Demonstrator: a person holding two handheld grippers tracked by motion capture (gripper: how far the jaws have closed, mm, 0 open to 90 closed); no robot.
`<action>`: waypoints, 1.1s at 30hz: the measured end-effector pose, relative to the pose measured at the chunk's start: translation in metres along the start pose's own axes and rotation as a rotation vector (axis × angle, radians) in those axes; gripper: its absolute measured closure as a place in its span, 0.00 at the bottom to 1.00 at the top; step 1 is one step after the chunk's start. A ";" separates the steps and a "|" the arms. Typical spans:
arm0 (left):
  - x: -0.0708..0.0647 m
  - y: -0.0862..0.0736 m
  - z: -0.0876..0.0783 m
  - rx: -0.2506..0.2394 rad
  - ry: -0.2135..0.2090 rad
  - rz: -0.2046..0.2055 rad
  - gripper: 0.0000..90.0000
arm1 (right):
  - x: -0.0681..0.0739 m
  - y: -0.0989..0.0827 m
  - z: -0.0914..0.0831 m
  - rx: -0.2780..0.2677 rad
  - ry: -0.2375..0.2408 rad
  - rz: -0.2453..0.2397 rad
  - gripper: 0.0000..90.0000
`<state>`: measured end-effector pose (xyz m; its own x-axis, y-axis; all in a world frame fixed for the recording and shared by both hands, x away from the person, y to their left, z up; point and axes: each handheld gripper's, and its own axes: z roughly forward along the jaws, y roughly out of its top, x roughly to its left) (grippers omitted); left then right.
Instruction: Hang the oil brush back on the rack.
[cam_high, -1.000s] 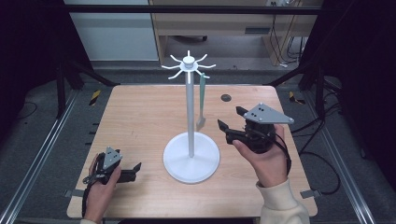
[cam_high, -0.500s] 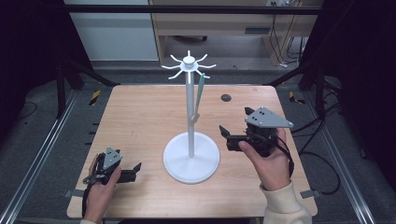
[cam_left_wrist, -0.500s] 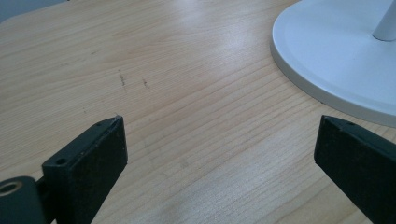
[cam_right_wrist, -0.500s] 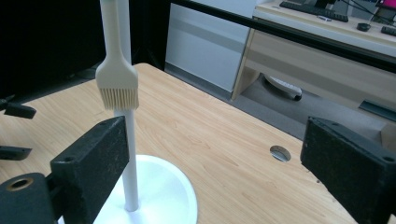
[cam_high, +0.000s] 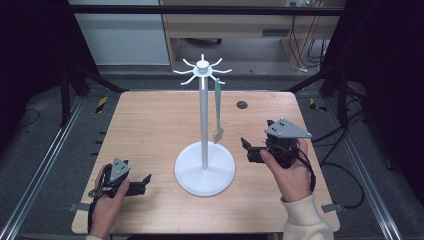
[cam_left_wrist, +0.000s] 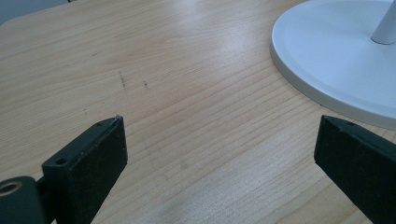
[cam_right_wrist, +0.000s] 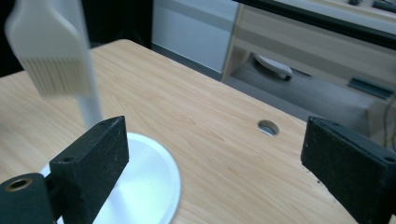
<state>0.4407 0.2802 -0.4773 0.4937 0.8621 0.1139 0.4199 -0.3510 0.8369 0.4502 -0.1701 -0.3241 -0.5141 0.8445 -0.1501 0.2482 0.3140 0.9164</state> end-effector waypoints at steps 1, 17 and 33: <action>0.000 0.000 0.000 -0.002 0.001 -0.002 0.02 | -0.001 -0.002 0.001 0.005 -0.009 0.005 0.09; 0.001 0.001 -0.001 -0.010 0.002 -0.004 0.02 | -0.025 -0.050 0.026 0.142 -0.030 0.047 0.11; 0.001 0.002 -0.001 -0.013 0.003 -0.005 0.02 | -0.039 -0.085 0.044 0.251 -0.023 0.088 0.11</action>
<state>0.4410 0.2806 -0.4754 0.4896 0.8648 0.1111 0.4123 -0.3419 0.8444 0.4851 -0.2107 -0.4129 -0.4637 0.8819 -0.0850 0.4881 0.3344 0.8062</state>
